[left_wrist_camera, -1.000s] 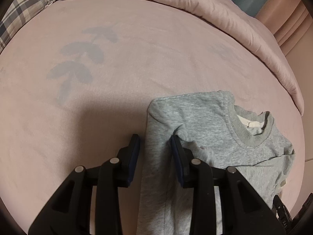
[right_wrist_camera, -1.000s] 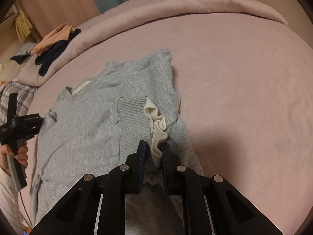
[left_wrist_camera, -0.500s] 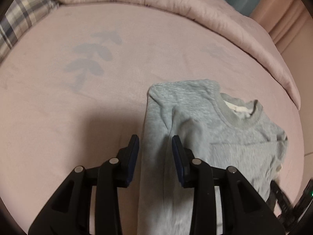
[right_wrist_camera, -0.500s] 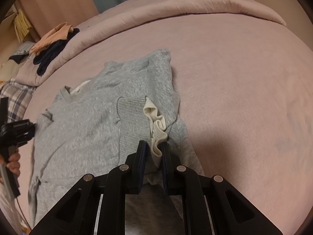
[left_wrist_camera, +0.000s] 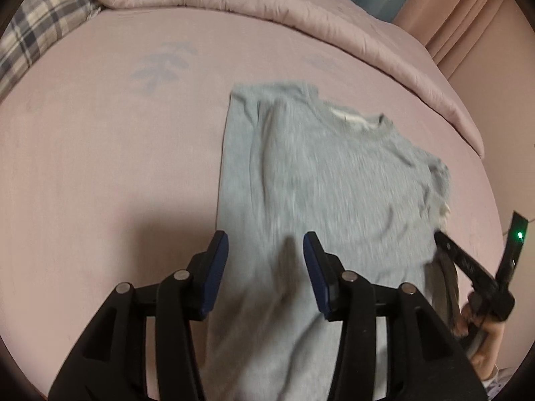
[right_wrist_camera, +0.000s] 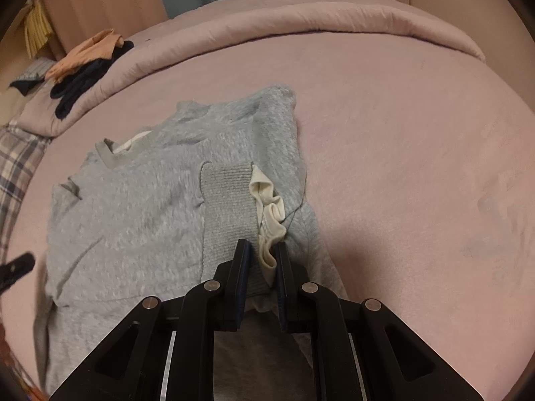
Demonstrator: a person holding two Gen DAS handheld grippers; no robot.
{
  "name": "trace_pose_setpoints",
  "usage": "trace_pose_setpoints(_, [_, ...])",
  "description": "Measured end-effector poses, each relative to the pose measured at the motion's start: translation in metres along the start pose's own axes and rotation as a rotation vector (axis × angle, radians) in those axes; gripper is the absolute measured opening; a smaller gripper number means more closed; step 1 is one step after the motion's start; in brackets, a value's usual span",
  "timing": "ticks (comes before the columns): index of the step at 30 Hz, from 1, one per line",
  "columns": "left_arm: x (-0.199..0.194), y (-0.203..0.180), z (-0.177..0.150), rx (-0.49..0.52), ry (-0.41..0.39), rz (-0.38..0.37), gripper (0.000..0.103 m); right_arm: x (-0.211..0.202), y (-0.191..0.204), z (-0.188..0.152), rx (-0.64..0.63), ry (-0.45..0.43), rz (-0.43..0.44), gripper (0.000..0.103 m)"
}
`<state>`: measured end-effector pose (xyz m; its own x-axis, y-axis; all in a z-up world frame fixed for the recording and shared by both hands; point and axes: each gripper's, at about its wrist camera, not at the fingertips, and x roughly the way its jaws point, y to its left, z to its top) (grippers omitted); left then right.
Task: Fold small clothes
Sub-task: 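Lower the cuff onto the chest and open the right gripper, then move both grippers to the sweatshirt hem and grasp the ribbed hem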
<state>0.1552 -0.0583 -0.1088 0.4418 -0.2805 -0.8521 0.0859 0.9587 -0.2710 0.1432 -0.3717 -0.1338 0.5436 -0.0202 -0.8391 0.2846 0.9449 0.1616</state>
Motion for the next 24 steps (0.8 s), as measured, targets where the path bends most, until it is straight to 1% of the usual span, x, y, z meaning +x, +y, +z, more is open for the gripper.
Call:
trace_pose_setpoints(4, [-0.003, 0.0, -0.022, 0.007, 0.02, 0.004, 0.047, -0.003, 0.004, -0.005, -0.019, -0.013, -0.03, 0.01])
trace_pose_setpoints(10, [0.007, 0.007, -0.044, -0.002, 0.049, 0.02, 0.048, -0.006, -0.001, -0.01, 0.003, -0.001, -0.017, 0.01])
trace_pose_setpoints(15, [0.007, 0.006, -0.054, 0.028, 0.041, 0.035, 0.049, -0.012, 0.001, -0.025, -0.017, -0.001, -0.027, 0.01])
trace_pose_setpoints(20, [0.005, 0.006, -0.066, 0.048, 0.034, 0.044, 0.05, -0.019, 0.008, -0.034, -0.066, 0.003, -0.072, 0.01])
trace_pose_setpoints(22, [0.003, 0.007, -0.072, 0.058, 0.027, 0.035, 0.051, -0.021, 0.012, -0.039, -0.089, 0.016, -0.095, 0.01])
trace_pose_setpoints(24, [0.001, 0.008, -0.076, 0.053, 0.023, 0.024, 0.051, -0.019, 0.012, -0.048, -0.09, 0.052, -0.096, 0.013])
